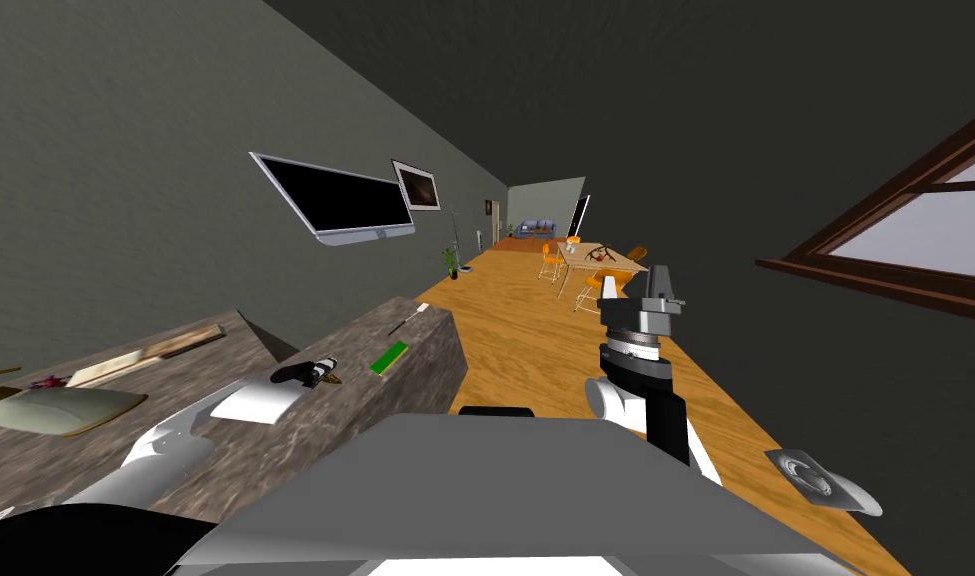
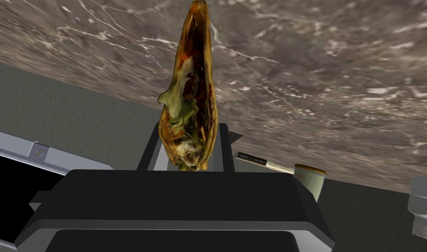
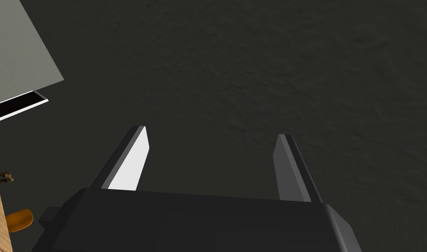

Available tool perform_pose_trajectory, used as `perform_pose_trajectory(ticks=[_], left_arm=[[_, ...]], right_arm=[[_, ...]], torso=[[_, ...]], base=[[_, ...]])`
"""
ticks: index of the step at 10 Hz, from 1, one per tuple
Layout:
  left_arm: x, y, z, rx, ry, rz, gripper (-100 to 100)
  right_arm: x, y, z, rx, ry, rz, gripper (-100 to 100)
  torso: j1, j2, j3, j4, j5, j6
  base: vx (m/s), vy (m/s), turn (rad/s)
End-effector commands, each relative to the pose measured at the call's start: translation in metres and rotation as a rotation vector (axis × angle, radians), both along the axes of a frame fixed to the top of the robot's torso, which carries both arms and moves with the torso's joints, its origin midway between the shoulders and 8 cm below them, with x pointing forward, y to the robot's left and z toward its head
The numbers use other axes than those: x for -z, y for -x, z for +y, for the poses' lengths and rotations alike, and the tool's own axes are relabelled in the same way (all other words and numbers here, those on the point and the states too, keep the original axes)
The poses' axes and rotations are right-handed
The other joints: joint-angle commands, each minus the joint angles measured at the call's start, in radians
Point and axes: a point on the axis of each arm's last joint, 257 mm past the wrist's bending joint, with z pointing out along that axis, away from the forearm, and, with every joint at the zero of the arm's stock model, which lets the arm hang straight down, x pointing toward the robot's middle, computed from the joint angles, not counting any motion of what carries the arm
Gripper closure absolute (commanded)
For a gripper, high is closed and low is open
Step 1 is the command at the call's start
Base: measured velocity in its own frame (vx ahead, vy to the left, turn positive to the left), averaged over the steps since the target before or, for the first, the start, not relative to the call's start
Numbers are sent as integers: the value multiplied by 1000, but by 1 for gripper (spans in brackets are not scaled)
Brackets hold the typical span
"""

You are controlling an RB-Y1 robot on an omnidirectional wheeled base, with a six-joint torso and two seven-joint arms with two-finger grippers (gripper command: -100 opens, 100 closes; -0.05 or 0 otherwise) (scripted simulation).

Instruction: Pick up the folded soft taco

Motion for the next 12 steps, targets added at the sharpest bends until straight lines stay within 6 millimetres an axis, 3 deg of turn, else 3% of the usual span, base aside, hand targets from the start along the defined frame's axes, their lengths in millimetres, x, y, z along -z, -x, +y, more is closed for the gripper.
perform_pose_trajectory(ticks=[1, 2, 4, 5, 7, 8, 10, 11, 12], left_arm=[[6, 15, -3, 4, 3, 24, 100], [-10, 10, -1, -5, -5, -16, 100], [-1, 24, -13, 16, 4, 15, 100], [-15, 23, -11, 7, -4, -17, 100], [-5, 41, -22, 25, 7, 22, 100], [-20, 37, -21, 20, -2, -13, 100], [-11, 53, -33, 38, 11, 22, 100], [-13, 49, -29, 33, 7, 11, 100], [-12, 50, -30, 34, 9, 12, 0]], right_arm=[[0, 0, 0, 0, 0, 0, 0], [0, 0, 0, 0, 0, 0, 0], [0, 0, 0, 0, 0, 0, 0], [0, 0, 0, 0, 0, 0, 0], [0, 0, 0, 0, 0, 0, 0], [0, 0, 0, 0, 0, 0, 0], [0, 0, 0, 0, 0, 0, 0], [0, 0, 0, 0, 0, 0, 0], [0, 0, 0, 0, 0, 0, 0]], torso=[[0, 0, 0, 0, 0, 0], [1, 1, 1, 0, 1, 0], [0, 0, 0, 0, 0, 0], [0, 2, 1, 0, 0, 0], [-1, 0, 0, 0, -1, 0], [0, 2, 1, 0, 0, 0], [0, 0, 0, 0, -1, 0], [0, 2, 1, 0, 0, 0], [0, 3, 2, 1, -1, 0]], base=[[39, 15, -15], [70, 15, 26], [56, 8, 7], [72, -15, 32], [59, 9, 4], [68, 11, 30], [54, 13, 4], [10, 0, 3], [0, 0, 0]])
